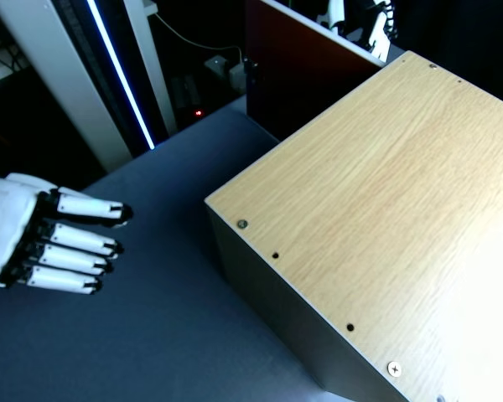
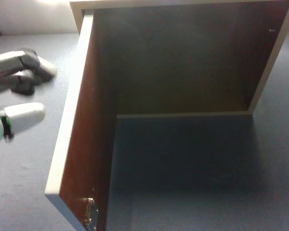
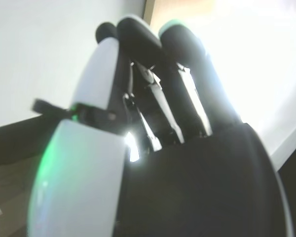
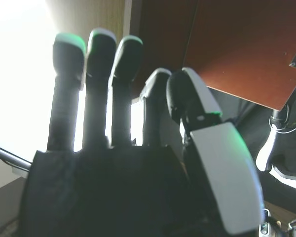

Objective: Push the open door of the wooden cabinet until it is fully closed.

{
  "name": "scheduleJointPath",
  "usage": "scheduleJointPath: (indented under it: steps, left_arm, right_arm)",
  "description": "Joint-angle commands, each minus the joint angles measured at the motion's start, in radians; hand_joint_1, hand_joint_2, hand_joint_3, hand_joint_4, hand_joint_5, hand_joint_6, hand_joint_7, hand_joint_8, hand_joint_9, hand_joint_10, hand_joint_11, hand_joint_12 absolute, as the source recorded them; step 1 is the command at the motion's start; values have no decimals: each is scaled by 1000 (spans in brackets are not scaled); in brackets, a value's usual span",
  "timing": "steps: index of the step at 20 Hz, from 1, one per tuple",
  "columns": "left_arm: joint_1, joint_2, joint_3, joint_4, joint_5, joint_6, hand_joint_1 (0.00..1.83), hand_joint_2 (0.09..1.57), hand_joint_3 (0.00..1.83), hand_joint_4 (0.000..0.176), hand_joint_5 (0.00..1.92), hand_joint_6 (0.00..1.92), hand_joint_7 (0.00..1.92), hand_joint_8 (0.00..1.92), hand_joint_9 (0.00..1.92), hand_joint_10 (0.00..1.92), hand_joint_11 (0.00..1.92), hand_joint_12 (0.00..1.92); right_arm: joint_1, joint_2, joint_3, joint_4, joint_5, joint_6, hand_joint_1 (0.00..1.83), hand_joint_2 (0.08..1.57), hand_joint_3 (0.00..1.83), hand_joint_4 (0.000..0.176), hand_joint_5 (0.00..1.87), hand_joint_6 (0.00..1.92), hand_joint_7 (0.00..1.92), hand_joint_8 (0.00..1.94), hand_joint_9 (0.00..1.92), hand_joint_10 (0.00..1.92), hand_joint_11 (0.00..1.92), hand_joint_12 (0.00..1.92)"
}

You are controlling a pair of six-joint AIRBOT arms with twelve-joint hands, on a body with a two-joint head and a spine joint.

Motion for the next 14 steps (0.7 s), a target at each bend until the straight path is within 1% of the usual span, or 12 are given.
scheduleJointPath:
  steps: [1, 2, 3, 4, 6, 7, 8, 9, 10, 12, 13, 14]
  left_arm:
    - [-5, 6, 7, -18, -120, -7, 0, 1228, 11, 128, 207, 4, 135, 3, 65, 2, 12, 15]
    - [-5, 6, 6, -18, -120, -7, 0, 1232, 9, 120, 205, 1, 131, 1, 61, 0, 2, 10]
    - [-5, 6, 6, -18, -121, -7, 0, 1234, 8, 114, 205, 1, 130, 0, 59, 0, 0, 1]
    - [-5, 6, 5, -18, -120, -7, 0, 1232, 6, 116, 199, 0, 126, 0, 57, 0, 0, 0]
    - [-5, 7, 2, -14, -121, -7, 0, 1224, 1, 120, 189, 0, 125, 0, 61, 2, 0, 0]
    - [-5, 7, 0, -10, -121, -7, 0, 1203, 0, 110, 161, 0, 107, 0, 44, 0, 0, 0]
    - [-5, 9, -2, -3, -120, -7, 0, 1180, 0, 113, 121, 0, 69, 0, 8, 0, 0, 0]
    - [-5, 10, -4, 5, -114, -7, 0, 1139, 0, 138, 71, 0, 23, 0, 1, 0, 0, 0]
    - [-6, 18, -14, 10, -98, -7, 14, 1102, 0, 156, 32, 0, 4, 0, 0, 0, 0, 0]
    - [-5, 37, -44, 10, -76, -7, 3, 1098, 0, 159, 7, 1, 0, 0, 0, 0, 0, 0]
    - [-4, 48, -58, 10, -69, -7, 0, 1107, 0, 172, 20, 7, 0, 0, 0, 0, 0, 0]
    - [-3, 53, -63, 12, -63, -7, 0, 1112, 1, 176, 7, 1, 0, 0, 0, 0, 0, 0]
  right_arm:
    - [4, -1, 7, 33, 116, 4, 712, 1411, 1, 0, 452, 1, 411, 1, 343, 3, 239, 259]
    - [4, -1, 7, 33, 116, 4, 719, 1410, 0, 0, 455, 1, 415, 2, 346, 3, 240, 253]
    - [4, -1, 7, 34, 116, 4, 681, 1410, 0, 0, 455, 1, 405, 2, 333, 2, 244, 240]
    - [4, -1, 7, 34, 116, 4, 649, 1413, 2, 0, 451, 1, 395, 2, 323, 2, 247, 224]
    - [4, -1, 7, 34, 116, 5, 660, 1413, 0, 0, 449, 0, 399, 3, 324, 2, 250, 210]
    - [4, -1, 7, 34, 116, 6, 661, 1412, 0, 0, 446, 0, 395, 1, 325, 2, 253, 207]
    - [4, -1, 7, 34, 116, 7, 664, 1416, 1, 0, 444, 0, 394, 0, 322, 1, 250, 204]
    - [4, -1, 7, 34, 116, 8, 657, 1414, 1, 0, 446, 1, 395, 1, 329, 3, 262, 205]
    - [4, -1, 7, 34, 116, 9, 655, 1414, 0, 0, 446, 1, 397, 1, 334, 5, 265, 204]
    - [4, -1, 7, 34, 116, 9, 671, 1413, 0, 0, 452, 2, 397, 1, 334, 3, 265, 193]
    - [4, -1, 7, 34, 116, 11, 631, 1415, 1, 0, 450, 1, 401, 1, 319, 1, 250, 176]
    - [4, -1, 7, 34, 116, 13, 624, 1421, 4, 0, 445, 1, 393, 2, 309, 2, 244, 168]
